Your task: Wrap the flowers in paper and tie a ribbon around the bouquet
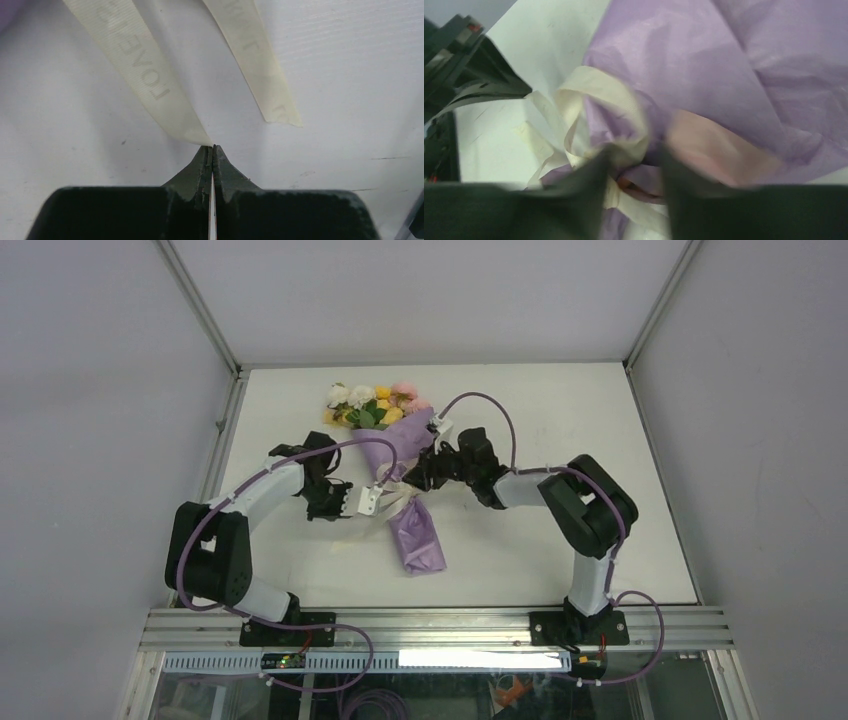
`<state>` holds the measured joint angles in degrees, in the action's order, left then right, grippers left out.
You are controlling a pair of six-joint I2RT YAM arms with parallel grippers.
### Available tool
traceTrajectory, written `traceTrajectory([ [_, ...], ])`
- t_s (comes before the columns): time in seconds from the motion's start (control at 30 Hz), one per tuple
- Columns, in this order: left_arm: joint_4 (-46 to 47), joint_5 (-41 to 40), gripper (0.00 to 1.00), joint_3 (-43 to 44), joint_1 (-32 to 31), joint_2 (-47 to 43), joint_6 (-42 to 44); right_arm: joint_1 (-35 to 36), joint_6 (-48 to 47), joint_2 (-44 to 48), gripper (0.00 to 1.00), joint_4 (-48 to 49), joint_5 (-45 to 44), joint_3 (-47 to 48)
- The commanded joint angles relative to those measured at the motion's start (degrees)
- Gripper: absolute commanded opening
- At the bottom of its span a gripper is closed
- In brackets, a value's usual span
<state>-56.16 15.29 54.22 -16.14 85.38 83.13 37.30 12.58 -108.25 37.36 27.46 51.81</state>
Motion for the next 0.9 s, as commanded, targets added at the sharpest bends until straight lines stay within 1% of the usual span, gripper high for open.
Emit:
traceTrajectory([
  [0.0,-2.3,-1.1,0.00,-0.3,0.3,-0.1,2.7,-3.3,-1.9,7.2,0.91,-6.6,11.1,4.2],
  [0.03,-2.4,-1.4,0.00,-0.4,0.3,-0.1,2.9,-4.7,-1.7,8.4,0.95,-8.8,12.4,5.0],
  [0.13,-2.4,-2.5,0.00,-0.9,0.6,0.1,3.2,-8.7,-1.7,13.0,0.95,-18.8,12.4,6.7],
  [0.17,-2.4,-2.5,0.00,-1.1,0.7,0.0,3.3,-9.7,0.7,14.8,0.99,-24.8,15.1,6.8],
  [0.2,-2.4,-2.5,0.00,-1.4,0.8,-0.2,3.6,-10.3,-0.4,17.0,0.99,-30.0,12.7,7.0],
  [0.27,-2.4,-2.4,0.00,-2.1,0.8,-0.4,3.9,-10.9,-2.4,20.9,0.99,-37.3,8.9,6.8],
  [0.37,-2.4,-2.4,0.00,-2.6,0.8,-0.6,4.0,-11.4,-1.7,24.6,0.99,-41.9,5.4,6.6],
  [0.5,-2.4,-3.6,0.00,-3.6,0.8,-1.3,4.4,-14.8,13.4,26.7,0.99,-43.7,-9.7,6.5],
  [0.6,-2.4,-5.2,0.00,-5.0,1.0,-2.3,5.4,-15.9,24.0,27.7,0.98,-47.0,-18.5,5.3],
  [0.7,-2.5,-6.0,0.00,-6.3,1.1,-3.1,6.1,-15.8,32.6,23.8,0.91,-53.0,-21.1,5.3],
  [0.77,-2.5,-6.6,0.00,-6.9,1.2,-3.5,6.3,-15.5,37.4,21.0,0.89,-52.6,-19.4,5.1],
  [0.87,-2.7,-7.0,0.00,-7.6,1.4,-4.2,6.2,-13.6,40.4,19.0,0.88,-50.0,-19.7,4.9],
])
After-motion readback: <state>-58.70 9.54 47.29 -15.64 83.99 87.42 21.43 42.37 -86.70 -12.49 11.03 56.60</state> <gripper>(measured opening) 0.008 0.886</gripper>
